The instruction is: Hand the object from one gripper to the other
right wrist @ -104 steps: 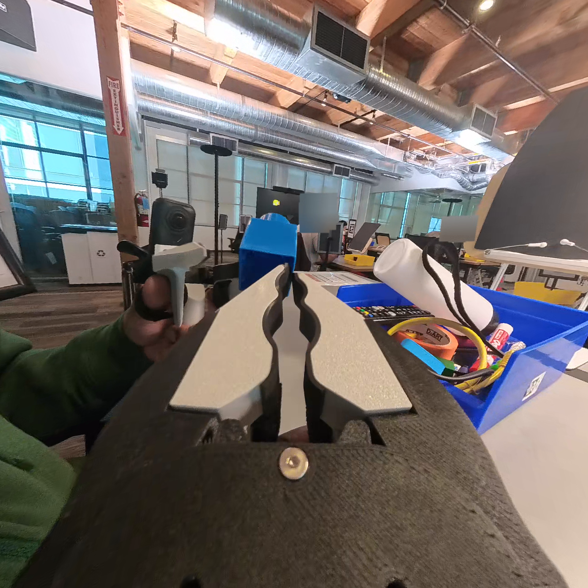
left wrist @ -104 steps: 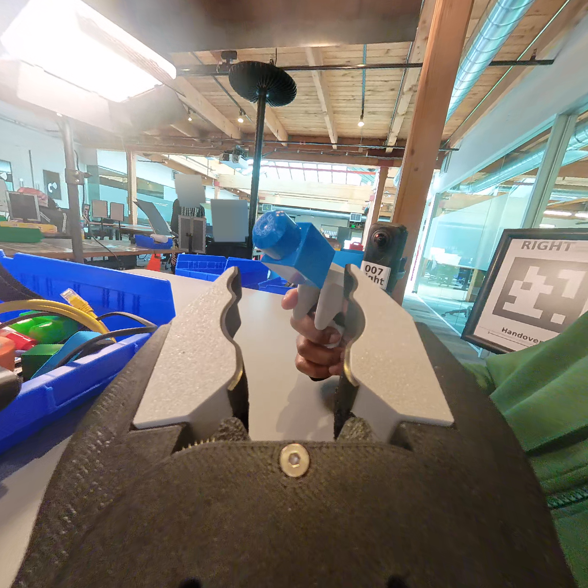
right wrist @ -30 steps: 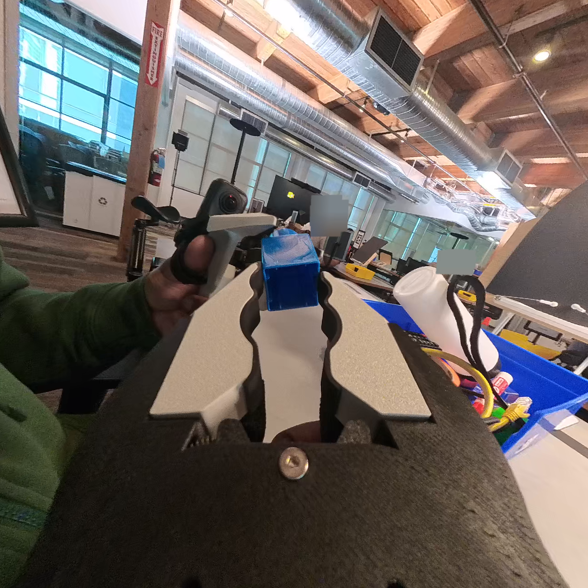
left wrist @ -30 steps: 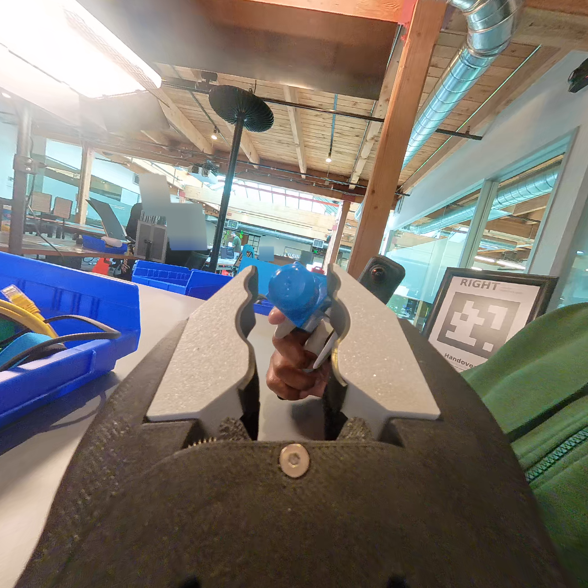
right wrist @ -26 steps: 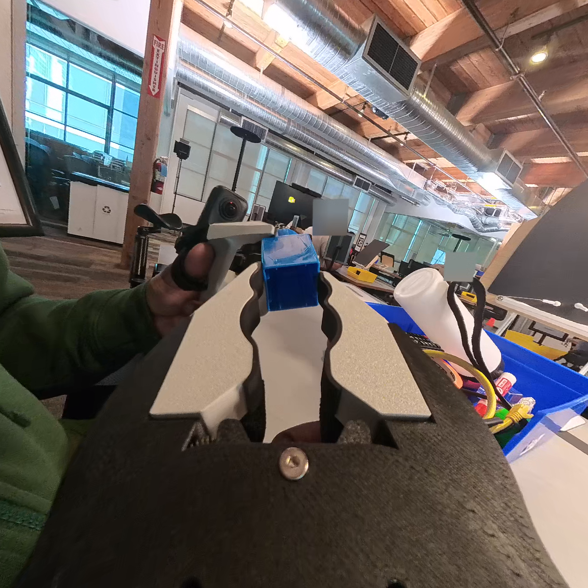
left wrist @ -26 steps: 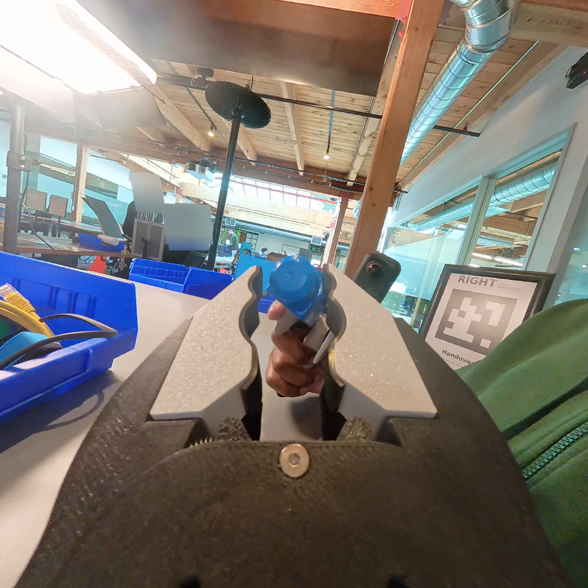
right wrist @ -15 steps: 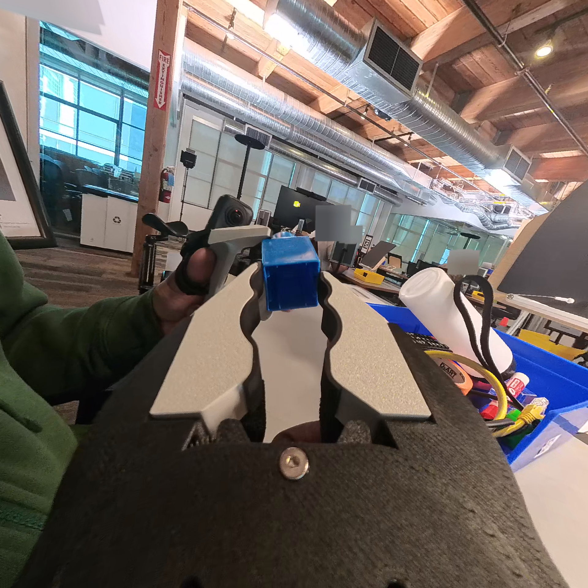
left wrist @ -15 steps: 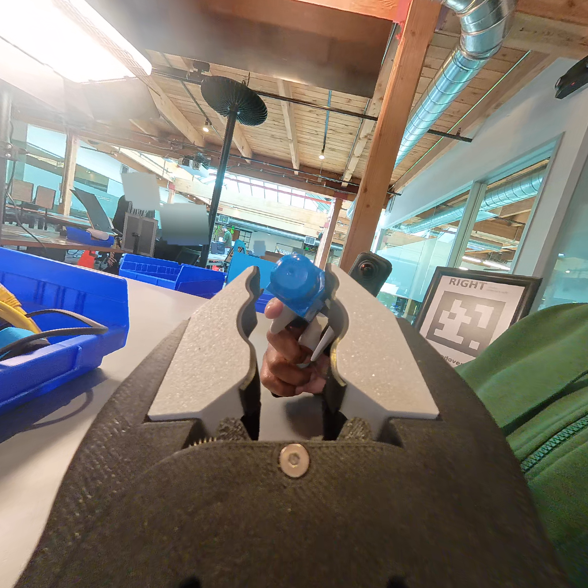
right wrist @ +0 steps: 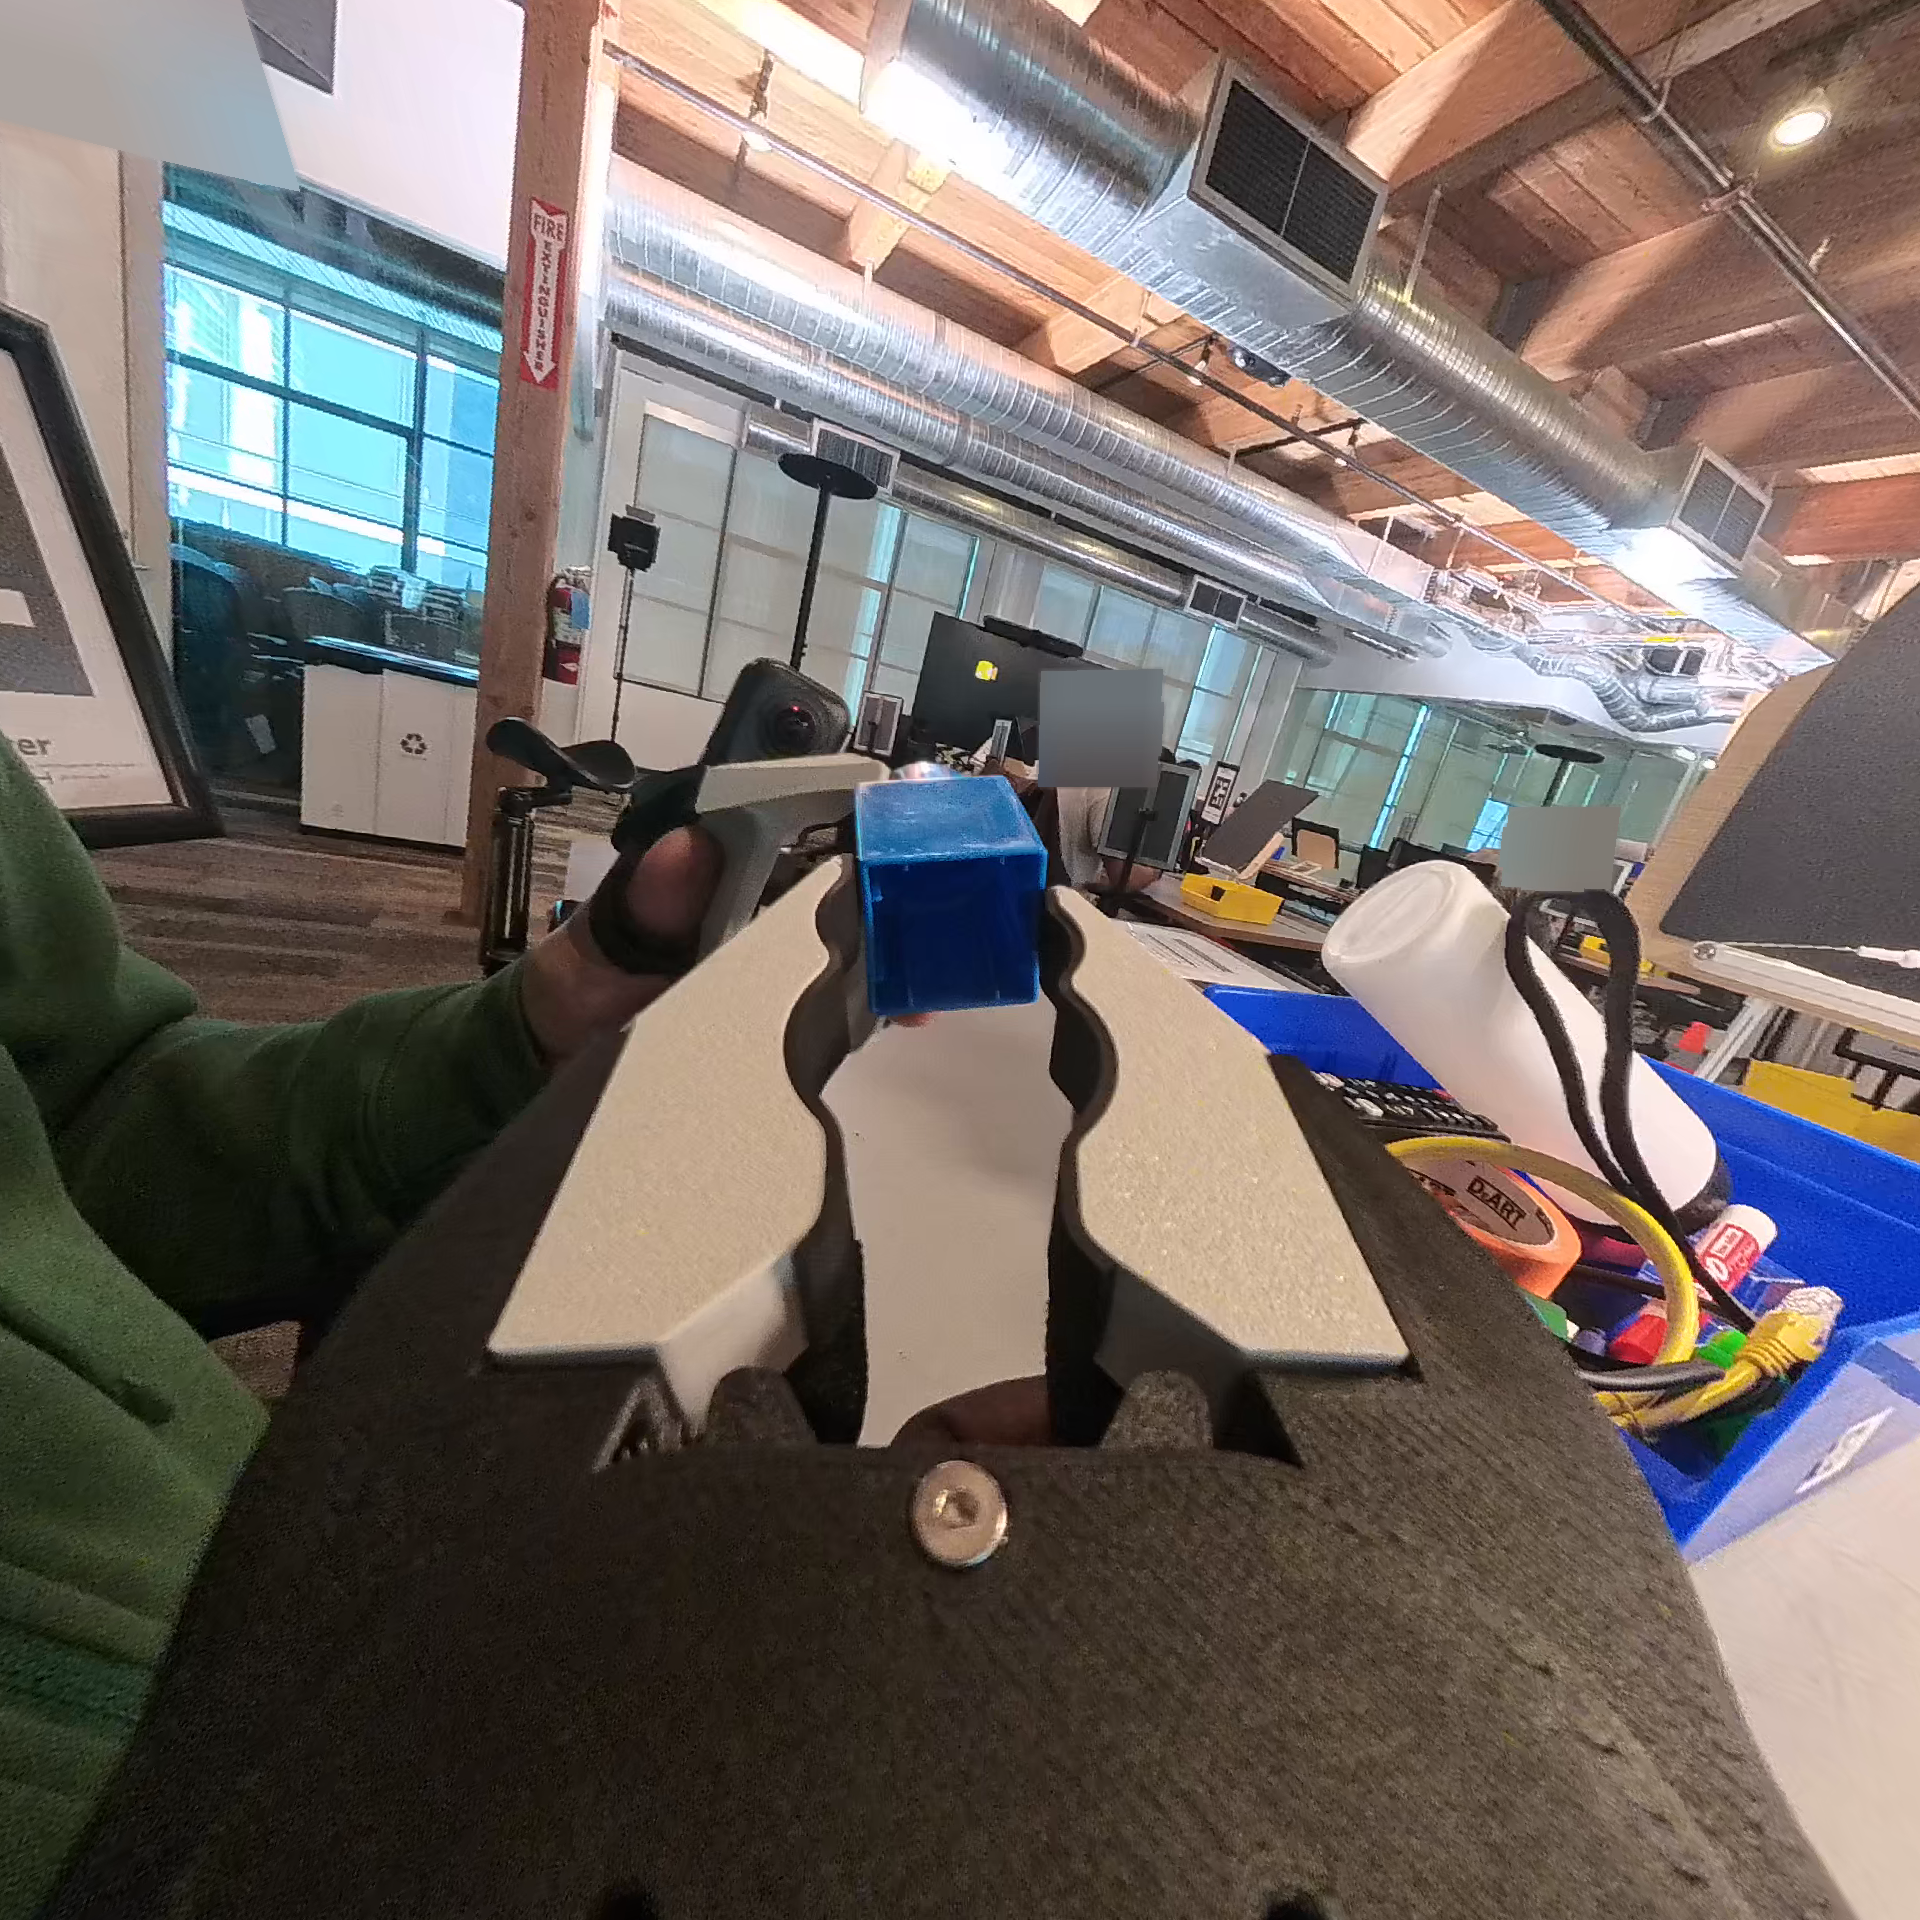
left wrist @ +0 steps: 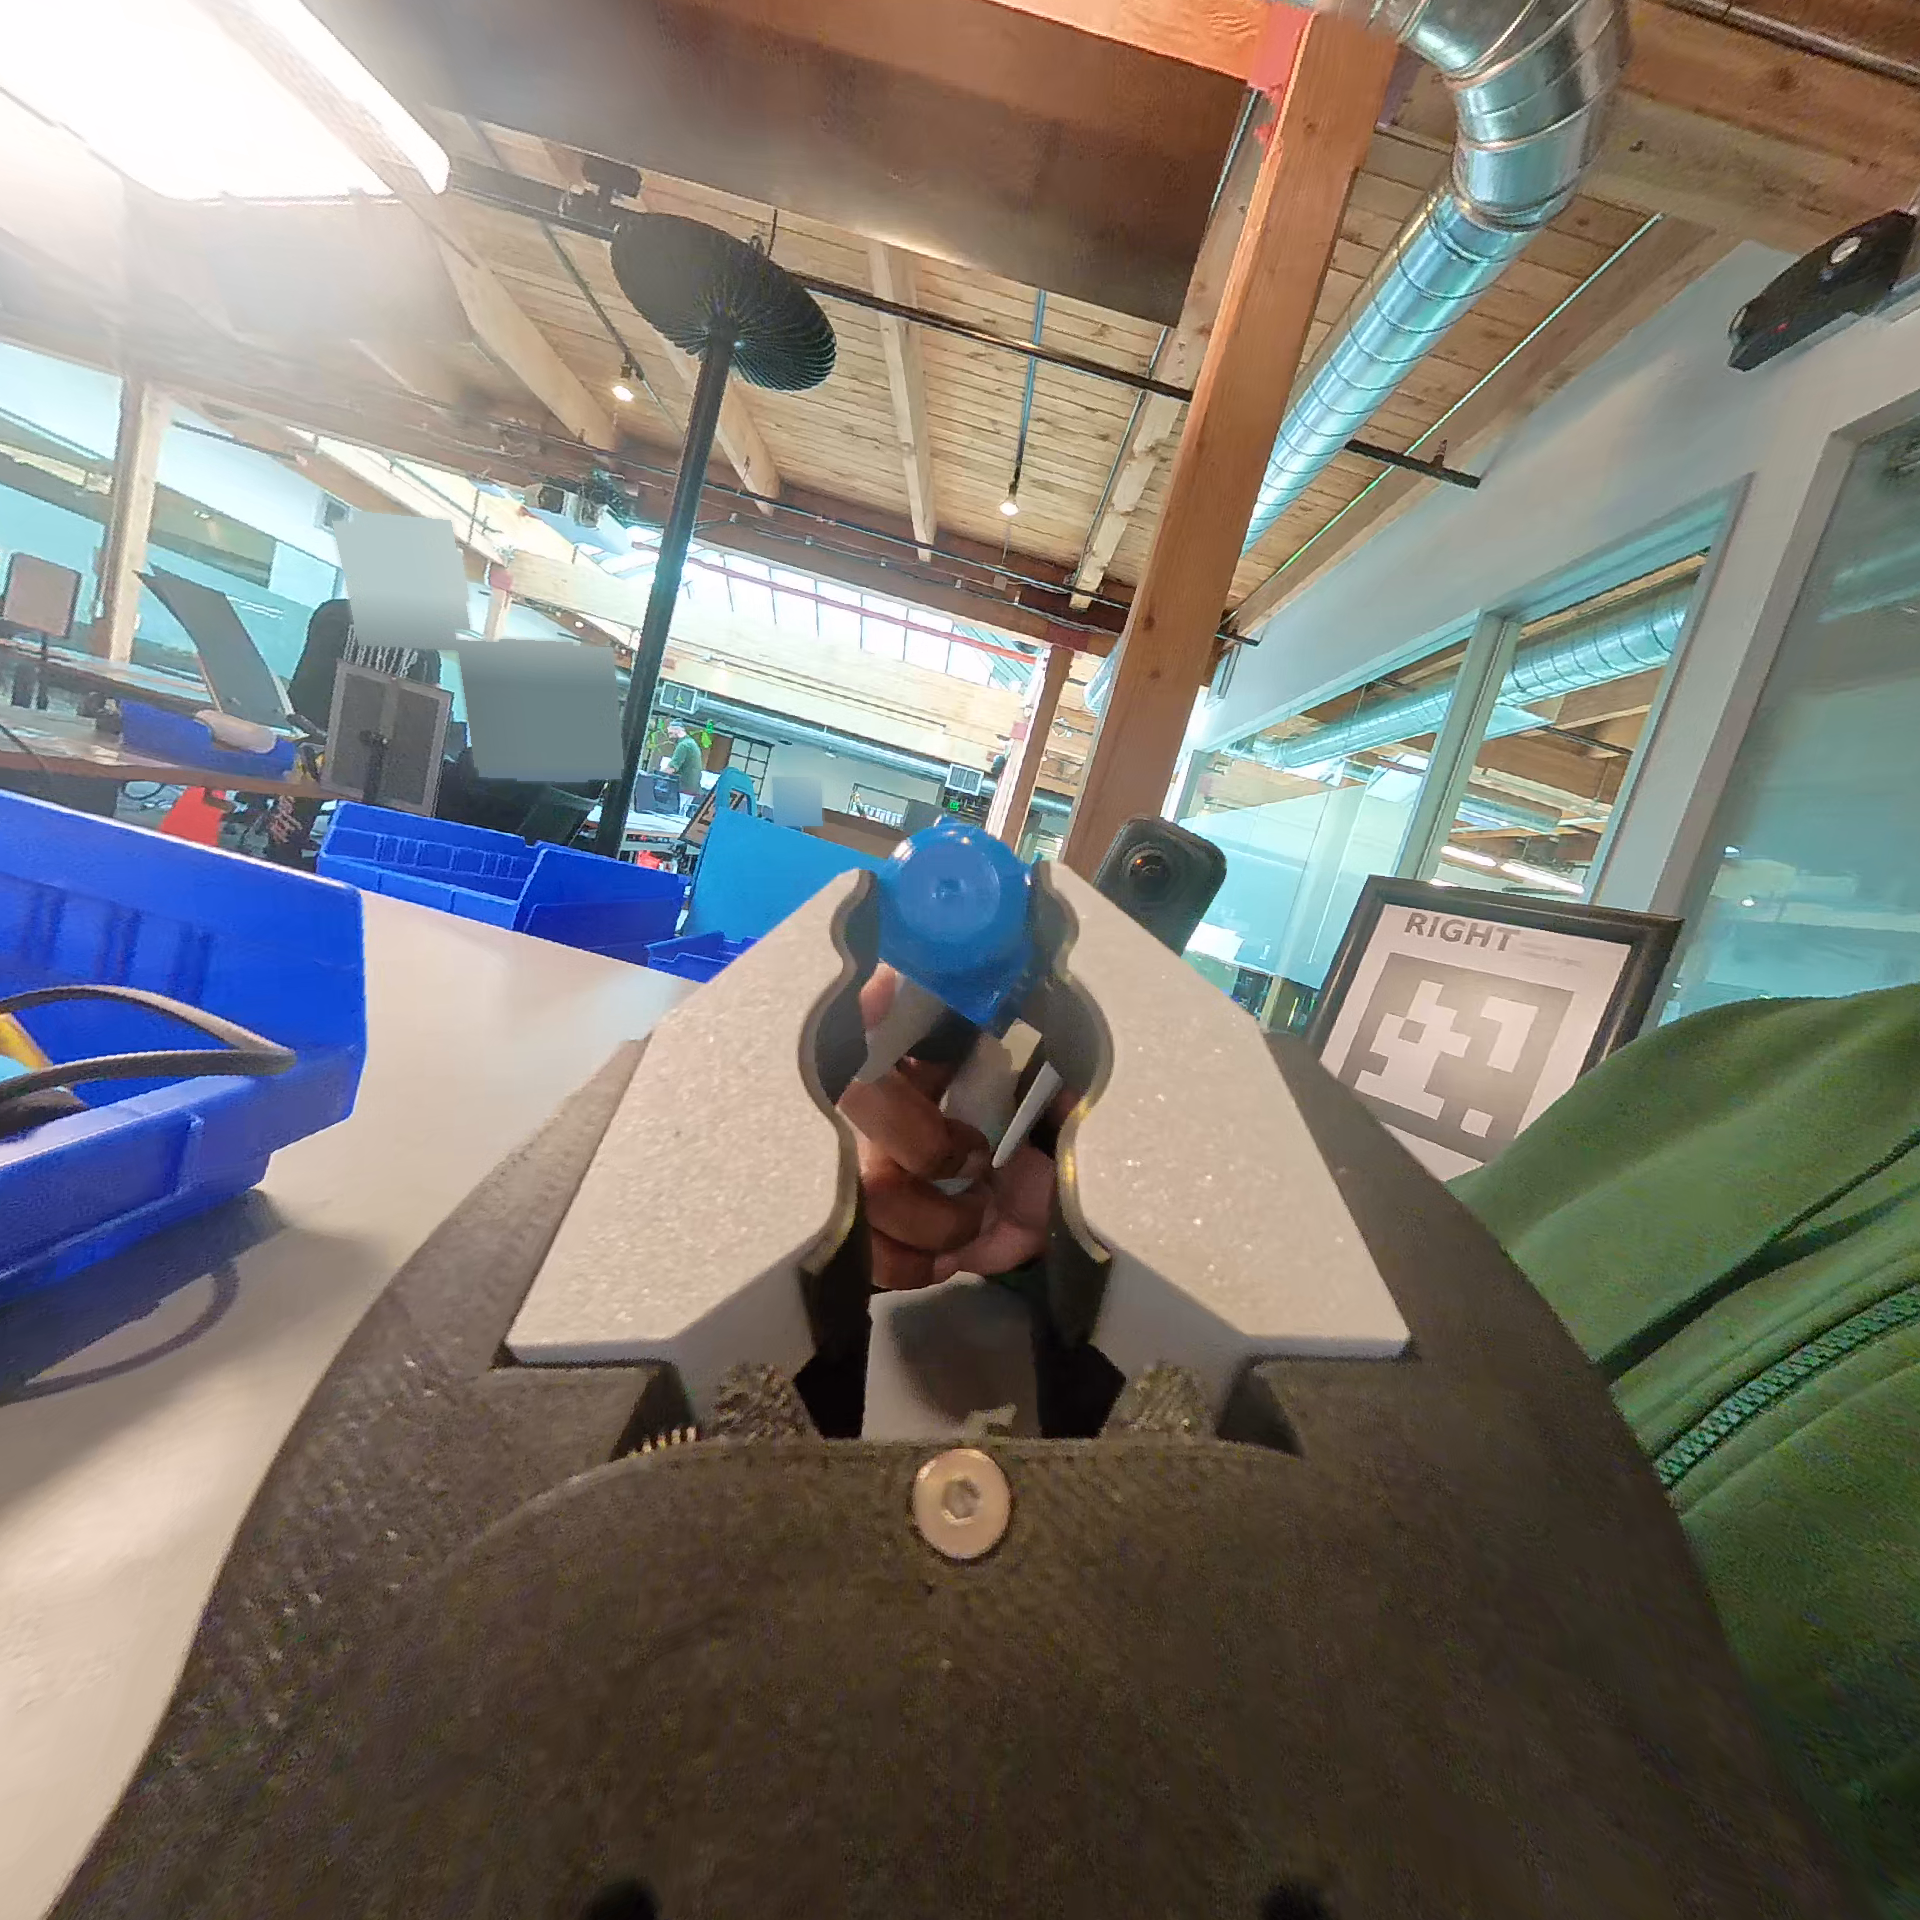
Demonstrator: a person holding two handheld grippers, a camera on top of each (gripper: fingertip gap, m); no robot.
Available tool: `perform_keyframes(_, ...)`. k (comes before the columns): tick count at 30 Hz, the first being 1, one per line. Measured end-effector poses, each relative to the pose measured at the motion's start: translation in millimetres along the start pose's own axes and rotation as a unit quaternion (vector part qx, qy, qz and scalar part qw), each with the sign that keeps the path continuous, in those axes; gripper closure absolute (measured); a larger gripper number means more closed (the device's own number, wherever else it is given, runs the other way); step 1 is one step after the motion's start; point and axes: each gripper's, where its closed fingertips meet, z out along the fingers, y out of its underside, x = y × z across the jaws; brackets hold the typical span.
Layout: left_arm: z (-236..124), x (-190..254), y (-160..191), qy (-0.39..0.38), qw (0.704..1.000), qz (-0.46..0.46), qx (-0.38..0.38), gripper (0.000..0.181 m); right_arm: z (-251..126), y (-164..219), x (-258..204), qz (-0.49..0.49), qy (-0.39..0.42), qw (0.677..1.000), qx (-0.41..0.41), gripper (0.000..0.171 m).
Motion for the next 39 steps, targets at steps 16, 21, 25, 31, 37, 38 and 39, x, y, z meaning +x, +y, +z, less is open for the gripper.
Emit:
perform_keyframes(16, -7.9, -30.6, -1.5, -0.107, 0.993, 0.049, -0.013, 0.152, 9.5, 35.8, 22.9, -0.354, 0.162, 0.911, -0.135, 0.101)
perform_keyframes(21, -7.6, -30.7, -0.3, -0.108, 0.993, 0.048, -0.017, 0.151, 7.5, 32.3, 29.9, -0.384, 0.192, 0.892, -0.140, 0.100)
perform_keyframes(25, -5.9, -31.4, 5.0, -0.107, 0.993, 0.044, -0.030, 0.151, 7.2, 32.8, 29.1, -0.403, 0.195, 0.883, -0.141, 0.115)
perform_keyframes(31, -3.6, -25.3, 3.2, -0.087, 0.996, 0.033, -0.016, 0.151, 7.9, 34.4, 22.7, -0.350, 0.163, 0.913, -0.129, 0.126)
perform_keyframes(37, -1.4, -17.3, 1.7, -0.068, 0.997, 0.042, -0.009, 0.146, 8.2, 36.9, 13.9, -0.234, 0.102, 0.960, -0.112, 0.127)
perform_keyframes(38, -0.8, -16.4, 3.0, -0.065, 0.997, 0.042, -0.012, 0.146, 8.3, 37.0, 12.8, -0.223, 0.096, 0.964, -0.111, 0.127)
perform_keyframes(39, -0.2, -16.0, 4.5, -0.064, 0.997, 0.043, -0.016, 0.146, 8.4, 36.7, 12.0, -0.216, 0.092, 0.966, -0.109, 0.127)
